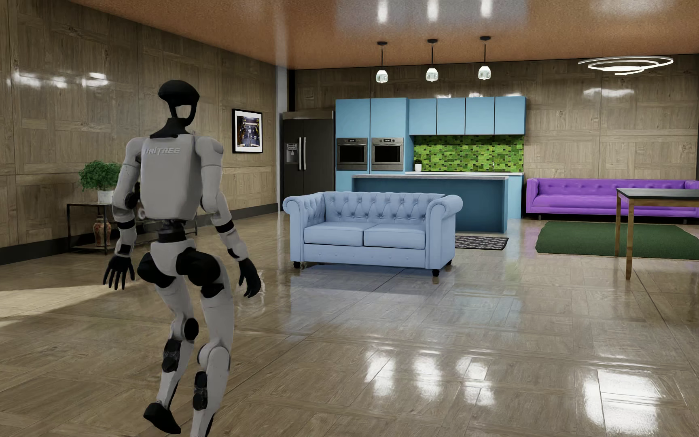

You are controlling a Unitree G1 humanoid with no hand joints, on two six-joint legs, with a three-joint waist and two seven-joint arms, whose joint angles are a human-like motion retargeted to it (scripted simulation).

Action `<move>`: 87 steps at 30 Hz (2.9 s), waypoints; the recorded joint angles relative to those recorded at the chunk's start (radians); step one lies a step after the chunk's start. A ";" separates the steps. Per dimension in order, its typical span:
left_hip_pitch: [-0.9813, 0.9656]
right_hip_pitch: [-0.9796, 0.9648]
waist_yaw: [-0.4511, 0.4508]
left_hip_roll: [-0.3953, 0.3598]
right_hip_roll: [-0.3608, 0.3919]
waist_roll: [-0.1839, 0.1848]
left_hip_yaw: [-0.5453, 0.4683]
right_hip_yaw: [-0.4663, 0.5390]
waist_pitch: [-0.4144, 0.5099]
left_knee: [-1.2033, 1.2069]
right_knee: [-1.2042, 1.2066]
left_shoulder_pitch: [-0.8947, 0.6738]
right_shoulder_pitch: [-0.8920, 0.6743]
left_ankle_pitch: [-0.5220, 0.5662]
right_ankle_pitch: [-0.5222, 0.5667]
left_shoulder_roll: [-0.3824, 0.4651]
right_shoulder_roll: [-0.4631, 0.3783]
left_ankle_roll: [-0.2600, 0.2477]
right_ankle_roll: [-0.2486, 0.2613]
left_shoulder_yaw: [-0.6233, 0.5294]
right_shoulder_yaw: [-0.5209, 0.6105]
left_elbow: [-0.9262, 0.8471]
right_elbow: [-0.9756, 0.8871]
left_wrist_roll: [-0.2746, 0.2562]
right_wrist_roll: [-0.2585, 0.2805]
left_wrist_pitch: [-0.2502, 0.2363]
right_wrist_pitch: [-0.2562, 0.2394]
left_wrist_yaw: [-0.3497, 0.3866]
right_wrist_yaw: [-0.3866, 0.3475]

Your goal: Approach the light cyan sofa

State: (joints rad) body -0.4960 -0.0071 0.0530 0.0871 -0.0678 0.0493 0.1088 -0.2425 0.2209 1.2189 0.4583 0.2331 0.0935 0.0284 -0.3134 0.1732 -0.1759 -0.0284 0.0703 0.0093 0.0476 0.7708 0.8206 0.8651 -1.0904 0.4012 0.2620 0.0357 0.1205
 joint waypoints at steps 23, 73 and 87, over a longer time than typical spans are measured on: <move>0.651 -0.477 -0.091 -0.283 -0.030 -0.141 0.010 0.130 -0.026 -0.949 -0.260 -0.467 0.288 -0.360 0.292 -0.136 0.133 0.162 -0.031 -0.294 -0.069 -0.183 -0.319 0.290 0.176 -0.329 0.002 0.024 -0.093; 0.045 0.136 0.009 0.094 0.106 -0.024 0.097 0.036 -0.036 -0.561 -0.069 -0.113 -0.058 0.014 -0.026 -0.042 0.092 0.012 -0.127 -0.562 0.029 -1.404 -0.168 -0.585 0.140 -0.655 -0.053 0.001 -0.072; 0.412 -0.240 -0.054 -0.140 -0.215 -0.143 0.133 0.086 -0.031 -0.776 0.865 -0.375 0.162 -0.175 0.304 -0.127 0.080 0.090 -0.146 -0.620 0.026 -1.437 -0.246 -0.373 0.196 -0.559 0.037 0.200 -0.057</move>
State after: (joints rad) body -0.0843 -0.2471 -0.0012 -0.0532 -0.2827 -0.0937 0.2419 -0.1565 0.1900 0.4425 1.3228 -0.1423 0.2552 -0.1467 -0.0095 0.0458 -0.0963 0.0612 -0.0753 -0.6104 0.0740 -0.6663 0.5751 0.4925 -0.8945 -0.1577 0.2985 0.2354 0.0631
